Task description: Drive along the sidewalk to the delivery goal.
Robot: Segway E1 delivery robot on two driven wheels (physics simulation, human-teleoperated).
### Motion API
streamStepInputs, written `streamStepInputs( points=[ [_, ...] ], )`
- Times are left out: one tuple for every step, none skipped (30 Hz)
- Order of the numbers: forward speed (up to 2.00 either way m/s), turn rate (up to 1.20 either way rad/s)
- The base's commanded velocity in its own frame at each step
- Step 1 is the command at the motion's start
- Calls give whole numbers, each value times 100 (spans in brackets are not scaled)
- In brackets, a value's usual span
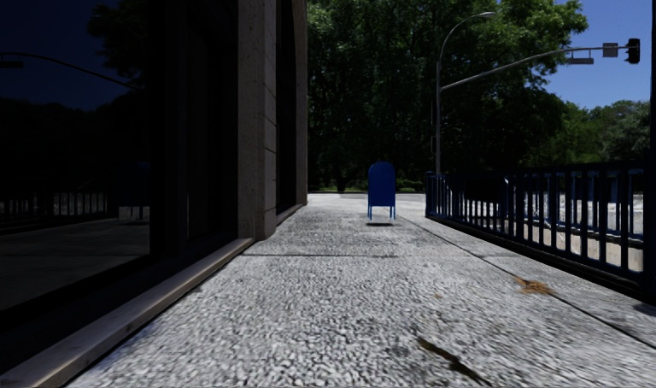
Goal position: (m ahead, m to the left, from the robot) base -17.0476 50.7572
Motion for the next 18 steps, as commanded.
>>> streamStepInputs(
  points=[
    [200, -20],
    [200, -5],
    [200, 0],
    [200, 0],
    [200, 0],
    [200, 0],
    [200, 0],
    [200, 0],
    [200, 0],
    [200, 0],
    [200, 0],
    [200, 0],
    [200, 0],
    [200, 0],
    [200, 0],
    [200, 0],
    [200, -10],
    [200, -23]
  ],
)
